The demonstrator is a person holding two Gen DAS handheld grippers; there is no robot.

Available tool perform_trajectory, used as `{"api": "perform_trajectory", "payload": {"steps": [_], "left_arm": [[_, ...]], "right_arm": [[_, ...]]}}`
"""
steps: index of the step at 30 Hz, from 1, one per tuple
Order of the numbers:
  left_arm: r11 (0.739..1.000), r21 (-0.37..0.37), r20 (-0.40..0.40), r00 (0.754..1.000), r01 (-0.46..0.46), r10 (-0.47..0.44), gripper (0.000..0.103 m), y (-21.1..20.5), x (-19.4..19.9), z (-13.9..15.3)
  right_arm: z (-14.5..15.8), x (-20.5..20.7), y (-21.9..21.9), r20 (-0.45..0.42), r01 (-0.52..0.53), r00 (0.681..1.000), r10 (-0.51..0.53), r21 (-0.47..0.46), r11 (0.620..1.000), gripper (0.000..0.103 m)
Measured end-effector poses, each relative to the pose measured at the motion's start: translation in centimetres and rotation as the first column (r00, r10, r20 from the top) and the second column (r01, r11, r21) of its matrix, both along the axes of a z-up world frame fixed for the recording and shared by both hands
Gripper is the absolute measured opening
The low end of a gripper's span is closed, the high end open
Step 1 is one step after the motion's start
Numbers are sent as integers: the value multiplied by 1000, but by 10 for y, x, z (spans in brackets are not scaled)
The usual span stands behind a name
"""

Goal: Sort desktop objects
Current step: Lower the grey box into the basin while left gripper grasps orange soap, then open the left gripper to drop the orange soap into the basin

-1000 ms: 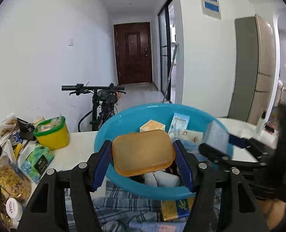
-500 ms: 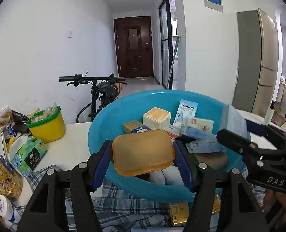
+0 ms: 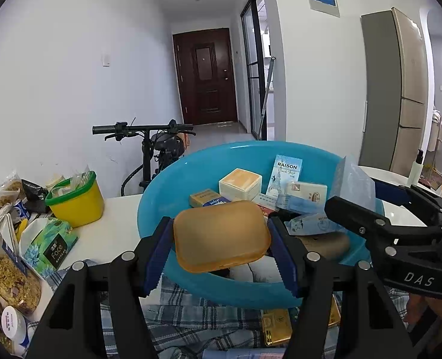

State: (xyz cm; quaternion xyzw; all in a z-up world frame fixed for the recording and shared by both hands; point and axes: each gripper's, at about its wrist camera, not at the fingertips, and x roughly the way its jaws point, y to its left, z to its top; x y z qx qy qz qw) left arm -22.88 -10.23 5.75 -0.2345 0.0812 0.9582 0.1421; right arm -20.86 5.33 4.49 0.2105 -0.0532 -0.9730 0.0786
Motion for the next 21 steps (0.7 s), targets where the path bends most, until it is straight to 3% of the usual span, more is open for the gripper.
{"api": "perform_trajectory", "payload": {"steps": [5, 21], "left_arm": [[1000, 4, 0, 1000, -5, 5, 66, -1, 0, 0], [1000, 3, 20, 1000, -4, 4, 66, 1, -4, -5]], "right_arm": [[-2, 1, 6, 5, -18, 1000, 19, -57, 998, 77], [1, 4, 3, -5, -10, 1000, 10, -38, 999, 77]]}}
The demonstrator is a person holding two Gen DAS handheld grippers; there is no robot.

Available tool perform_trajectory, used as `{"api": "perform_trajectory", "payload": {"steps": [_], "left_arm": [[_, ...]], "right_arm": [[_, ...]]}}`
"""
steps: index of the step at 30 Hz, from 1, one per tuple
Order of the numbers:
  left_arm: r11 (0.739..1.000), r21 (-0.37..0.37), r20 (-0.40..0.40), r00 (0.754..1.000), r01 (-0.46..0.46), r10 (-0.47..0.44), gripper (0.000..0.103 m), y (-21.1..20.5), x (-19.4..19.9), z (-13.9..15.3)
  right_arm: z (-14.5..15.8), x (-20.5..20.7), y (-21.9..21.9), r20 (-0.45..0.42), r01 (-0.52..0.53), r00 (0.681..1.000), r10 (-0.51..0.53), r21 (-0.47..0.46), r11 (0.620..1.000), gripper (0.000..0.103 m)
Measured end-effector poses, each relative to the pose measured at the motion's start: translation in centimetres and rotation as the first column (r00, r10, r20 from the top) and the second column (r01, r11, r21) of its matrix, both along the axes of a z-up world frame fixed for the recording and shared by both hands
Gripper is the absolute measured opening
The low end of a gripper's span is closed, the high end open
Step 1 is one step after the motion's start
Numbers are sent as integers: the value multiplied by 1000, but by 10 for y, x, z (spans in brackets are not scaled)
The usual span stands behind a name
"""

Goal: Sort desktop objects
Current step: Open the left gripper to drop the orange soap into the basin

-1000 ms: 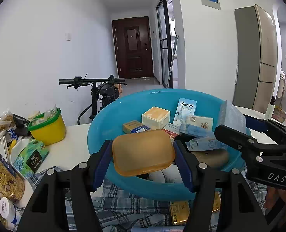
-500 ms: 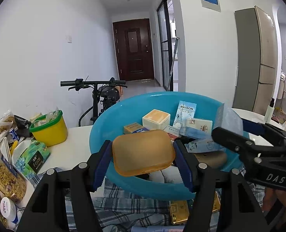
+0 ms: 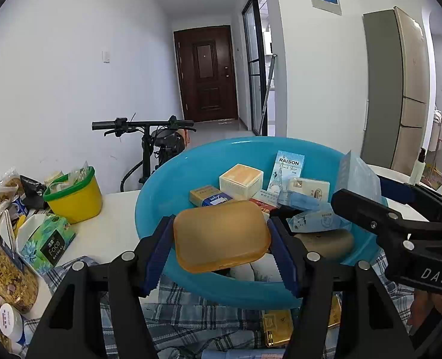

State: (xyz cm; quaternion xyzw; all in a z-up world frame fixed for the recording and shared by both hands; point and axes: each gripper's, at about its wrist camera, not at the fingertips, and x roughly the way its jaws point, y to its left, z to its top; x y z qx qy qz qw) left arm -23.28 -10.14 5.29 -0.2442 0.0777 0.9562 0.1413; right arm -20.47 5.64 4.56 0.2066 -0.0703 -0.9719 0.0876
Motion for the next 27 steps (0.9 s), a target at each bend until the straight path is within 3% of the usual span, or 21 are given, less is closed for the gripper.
{"api": "perform_trajectory", "payload": {"steps": [27], "left_arm": [[1000, 17, 22, 1000, -6, 5, 66, -3, -7, -4]], "right_arm": [[0, -2, -4, -2, 7, 1000, -7, 5, 1000, 77]]}}
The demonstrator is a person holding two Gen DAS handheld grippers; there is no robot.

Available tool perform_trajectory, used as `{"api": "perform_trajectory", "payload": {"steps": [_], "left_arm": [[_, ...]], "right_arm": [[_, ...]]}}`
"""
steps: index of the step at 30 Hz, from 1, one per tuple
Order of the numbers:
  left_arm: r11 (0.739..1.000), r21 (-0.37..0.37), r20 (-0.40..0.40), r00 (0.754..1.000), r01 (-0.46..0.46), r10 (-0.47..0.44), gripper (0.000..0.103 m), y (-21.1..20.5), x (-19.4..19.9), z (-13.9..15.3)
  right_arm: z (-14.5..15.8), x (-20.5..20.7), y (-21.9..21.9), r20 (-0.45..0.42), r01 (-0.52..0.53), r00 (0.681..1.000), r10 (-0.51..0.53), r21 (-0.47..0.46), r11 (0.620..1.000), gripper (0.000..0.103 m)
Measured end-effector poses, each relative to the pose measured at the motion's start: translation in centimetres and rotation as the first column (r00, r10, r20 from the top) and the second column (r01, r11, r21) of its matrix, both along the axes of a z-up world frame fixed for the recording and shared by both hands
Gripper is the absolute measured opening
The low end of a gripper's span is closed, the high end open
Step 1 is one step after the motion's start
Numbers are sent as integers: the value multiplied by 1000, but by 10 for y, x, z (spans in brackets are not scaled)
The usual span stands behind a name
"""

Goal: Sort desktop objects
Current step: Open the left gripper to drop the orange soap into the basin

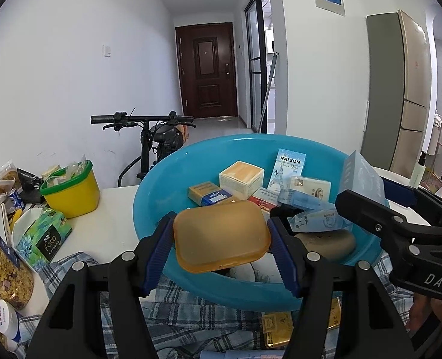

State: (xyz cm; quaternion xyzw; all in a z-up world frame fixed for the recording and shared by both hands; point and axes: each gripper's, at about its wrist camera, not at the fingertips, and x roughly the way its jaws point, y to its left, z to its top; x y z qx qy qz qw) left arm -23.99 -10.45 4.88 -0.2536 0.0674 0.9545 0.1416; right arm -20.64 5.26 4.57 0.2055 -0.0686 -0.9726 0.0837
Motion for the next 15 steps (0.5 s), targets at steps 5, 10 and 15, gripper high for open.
{"api": "perform_trajectory", "payload": {"steps": [5, 10, 15], "left_arm": [[1000, 2, 0, 1000, -4, 4, 66, -2, 0, 0], [1000, 2, 0, 1000, -7, 7, 66, -3, -1, -1], [1000, 1, 3, 1000, -5, 5, 67, -4, -1, -2]], "right_arm": [[0, 0, -1, 0, -3, 1000, 3, 1, 1000, 77], [0, 0, -1, 0, -4, 1000, 4, 0, 1000, 77], [0, 0, -2, 0, -5, 1000, 5, 2, 1000, 77]]}}
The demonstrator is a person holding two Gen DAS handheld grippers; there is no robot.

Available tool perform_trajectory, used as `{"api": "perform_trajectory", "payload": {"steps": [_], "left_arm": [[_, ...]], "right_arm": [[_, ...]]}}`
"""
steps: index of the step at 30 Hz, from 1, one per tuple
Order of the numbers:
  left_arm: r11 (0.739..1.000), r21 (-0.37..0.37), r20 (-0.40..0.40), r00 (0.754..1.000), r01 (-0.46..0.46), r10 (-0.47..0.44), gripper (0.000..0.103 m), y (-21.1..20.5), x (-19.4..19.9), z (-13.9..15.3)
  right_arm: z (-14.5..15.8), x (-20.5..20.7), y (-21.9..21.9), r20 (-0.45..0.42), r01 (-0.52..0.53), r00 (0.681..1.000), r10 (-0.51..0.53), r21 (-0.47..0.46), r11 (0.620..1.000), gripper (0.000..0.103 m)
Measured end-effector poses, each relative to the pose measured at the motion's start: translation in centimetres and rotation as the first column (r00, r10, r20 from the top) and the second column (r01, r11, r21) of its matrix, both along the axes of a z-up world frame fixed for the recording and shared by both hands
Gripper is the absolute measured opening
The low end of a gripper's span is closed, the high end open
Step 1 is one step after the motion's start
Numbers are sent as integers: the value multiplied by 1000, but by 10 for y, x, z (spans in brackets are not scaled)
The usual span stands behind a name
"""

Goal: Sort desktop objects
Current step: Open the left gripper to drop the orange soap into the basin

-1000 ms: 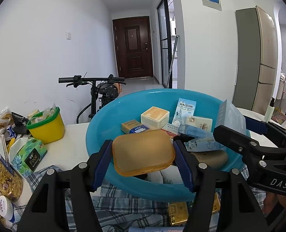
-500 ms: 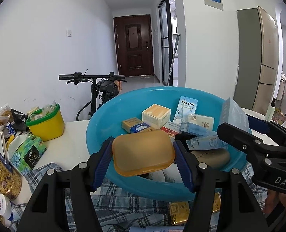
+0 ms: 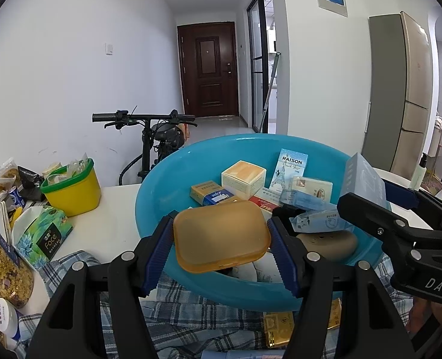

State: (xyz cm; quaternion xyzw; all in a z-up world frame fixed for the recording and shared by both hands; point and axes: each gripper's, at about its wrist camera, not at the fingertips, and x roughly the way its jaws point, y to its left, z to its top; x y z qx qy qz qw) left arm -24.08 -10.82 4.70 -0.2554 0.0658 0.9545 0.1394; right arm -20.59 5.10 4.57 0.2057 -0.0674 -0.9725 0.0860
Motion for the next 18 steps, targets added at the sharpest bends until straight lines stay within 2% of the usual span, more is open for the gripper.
{"api": "perform_trajectory", "payload": {"steps": [2, 3, 4, 8, 18], "left_arm": [[1000, -14, 11, 1000, 2, -2, 72, 1, -1, -2], [1000, -19, 14, 1000, 0, 1, 85, 2, -2, -3], [1000, -22, 16, 1000, -5, 5, 92, 2, -2, -4], [999, -44, -8, 1000, -27, 27, 103, 3, 0, -2], [996, -68, -8, 998, -59, 59, 103, 1, -2, -5]], "right_arm": [[-1, 0, 0, 0, 0, 1000, 0, 0, 1000, 77], [-1, 1, 0, 1, 0, 1000, 0, -1, 1000, 77], [-1, 1, 0, 0, 1, 1000, -1, -1, 1000, 77], [-1, 1, 1, -1, 2, 1000, -2, -1, 1000, 77], [1, 2, 2, -6, 1, 1000, -1, -3, 1000, 77]]}}
